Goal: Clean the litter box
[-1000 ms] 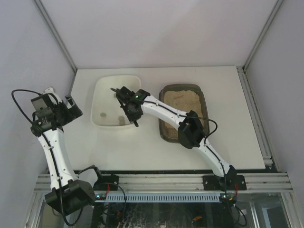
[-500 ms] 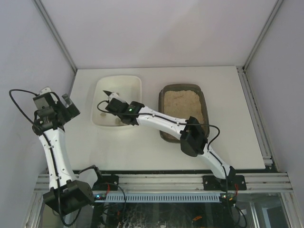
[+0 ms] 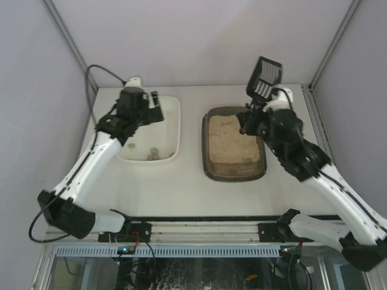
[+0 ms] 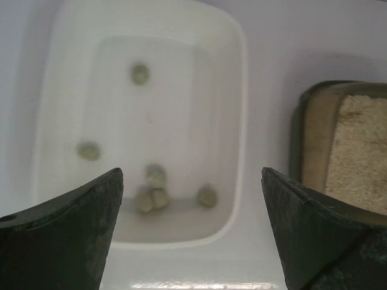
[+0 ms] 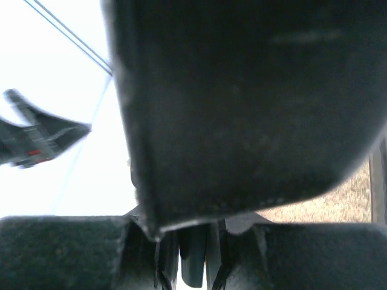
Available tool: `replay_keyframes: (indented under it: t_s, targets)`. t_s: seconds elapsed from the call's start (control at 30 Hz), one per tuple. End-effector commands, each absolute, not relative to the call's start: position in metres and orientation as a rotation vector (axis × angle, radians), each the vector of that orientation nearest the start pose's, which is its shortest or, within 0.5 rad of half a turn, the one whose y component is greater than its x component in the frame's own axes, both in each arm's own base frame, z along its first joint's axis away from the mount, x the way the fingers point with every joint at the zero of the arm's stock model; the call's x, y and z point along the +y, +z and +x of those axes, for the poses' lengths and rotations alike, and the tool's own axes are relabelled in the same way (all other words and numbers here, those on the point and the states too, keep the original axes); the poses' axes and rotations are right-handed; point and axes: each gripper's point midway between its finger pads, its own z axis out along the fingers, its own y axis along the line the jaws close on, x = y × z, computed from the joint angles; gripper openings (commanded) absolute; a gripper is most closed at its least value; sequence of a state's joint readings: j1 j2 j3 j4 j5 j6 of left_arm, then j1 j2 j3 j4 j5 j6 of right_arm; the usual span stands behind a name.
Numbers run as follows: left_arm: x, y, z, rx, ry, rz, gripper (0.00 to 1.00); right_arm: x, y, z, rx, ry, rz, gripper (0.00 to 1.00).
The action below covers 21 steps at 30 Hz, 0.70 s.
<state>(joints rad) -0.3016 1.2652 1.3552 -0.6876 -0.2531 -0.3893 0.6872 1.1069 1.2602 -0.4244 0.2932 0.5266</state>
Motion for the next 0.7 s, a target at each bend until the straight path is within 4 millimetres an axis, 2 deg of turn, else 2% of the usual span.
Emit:
replay_keyframes:
  t_s: [0.0, 0.17, 0.23, 0.3, 0.47, 0.67]
  targets:
    - [-0.159, 0.298, 0.398, 1.964, -0.151, -0.269, 1.0, 0.172, 0.329, 0.257, 1.892, 0.646, 0.223, 0.0]
    - [-0.252, 0.257, 0.423, 2.011, -0.117, -0.153, 1.0, 0.125, 0.313, 0.212, 1.855, 0.683, 0.383, 0.0]
    - [-0.281, 0.238, 0.425, 2.04, -0.118, -0.11, 1.0, 0.109, 0.308, 0.199, 1.84, 0.682, 0.433, 0.0]
    - [-0.301, 0.223, 0.427, 2.045, -0.13, -0.094, 1.0, 0.093, 0.304, 0.187, 1.827, 0.67, 0.475, 0.0]
    - [-0.311, 0.196, 0.444, 2.015, -0.058, -0.126, 0.98, 0.069, 0.293, 0.171, 1.826, 0.615, 0.517, 0.0]
    - [-0.325, 0.163, 0.457, 2.047, -0.006, -0.092, 0.91, 0.063, 0.286, 0.169, 1.826, 0.587, 0.51, 0.0]
